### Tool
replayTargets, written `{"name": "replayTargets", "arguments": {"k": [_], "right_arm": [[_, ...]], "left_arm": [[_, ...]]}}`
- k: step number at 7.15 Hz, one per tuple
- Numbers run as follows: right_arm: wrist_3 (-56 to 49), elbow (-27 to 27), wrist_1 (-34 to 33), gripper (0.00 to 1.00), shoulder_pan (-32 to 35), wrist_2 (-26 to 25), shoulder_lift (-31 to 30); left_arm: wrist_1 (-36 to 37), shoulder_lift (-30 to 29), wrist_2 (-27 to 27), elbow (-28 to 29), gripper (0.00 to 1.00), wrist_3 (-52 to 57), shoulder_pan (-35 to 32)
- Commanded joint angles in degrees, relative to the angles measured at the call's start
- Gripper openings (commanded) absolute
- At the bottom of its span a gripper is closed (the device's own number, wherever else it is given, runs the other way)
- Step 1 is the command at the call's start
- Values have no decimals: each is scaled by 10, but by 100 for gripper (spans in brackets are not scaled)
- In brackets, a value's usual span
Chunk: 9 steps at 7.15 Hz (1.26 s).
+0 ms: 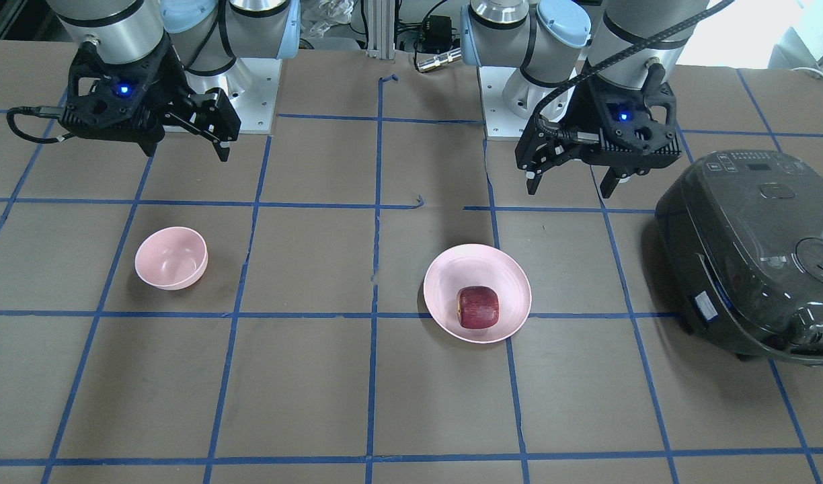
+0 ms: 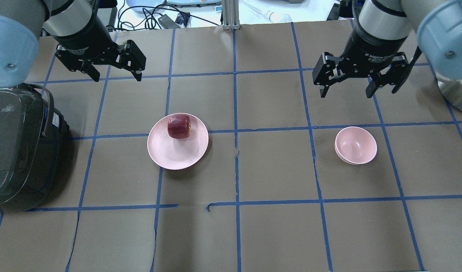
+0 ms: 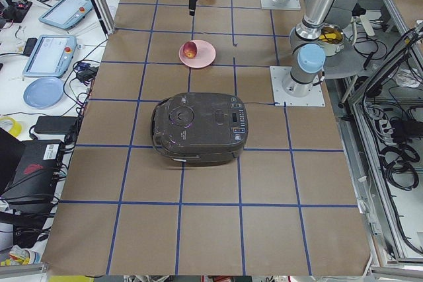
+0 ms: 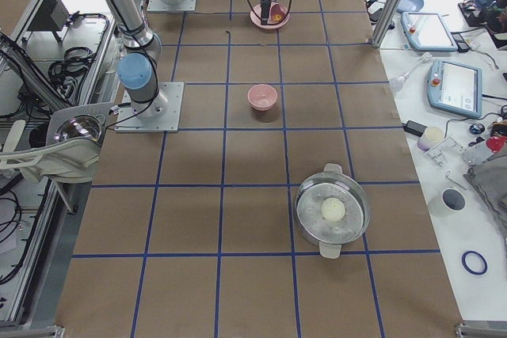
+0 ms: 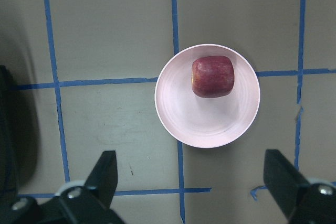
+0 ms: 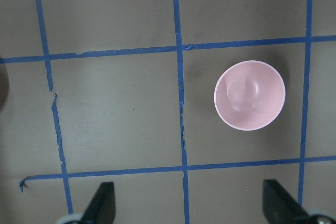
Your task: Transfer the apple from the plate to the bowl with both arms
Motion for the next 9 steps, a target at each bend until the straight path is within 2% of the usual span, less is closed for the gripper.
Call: {"name": "replayTargets", "arguments": {"k": [1, 9], "right_arm": [[-9, 0, -2, 100, 0, -1, 1], [-13, 0, -2, 100, -10, -10, 6]], "left_arm": [[0, 1, 0, 0, 100, 0, 0], [0, -1, -1, 0, 100, 0, 0]]}}
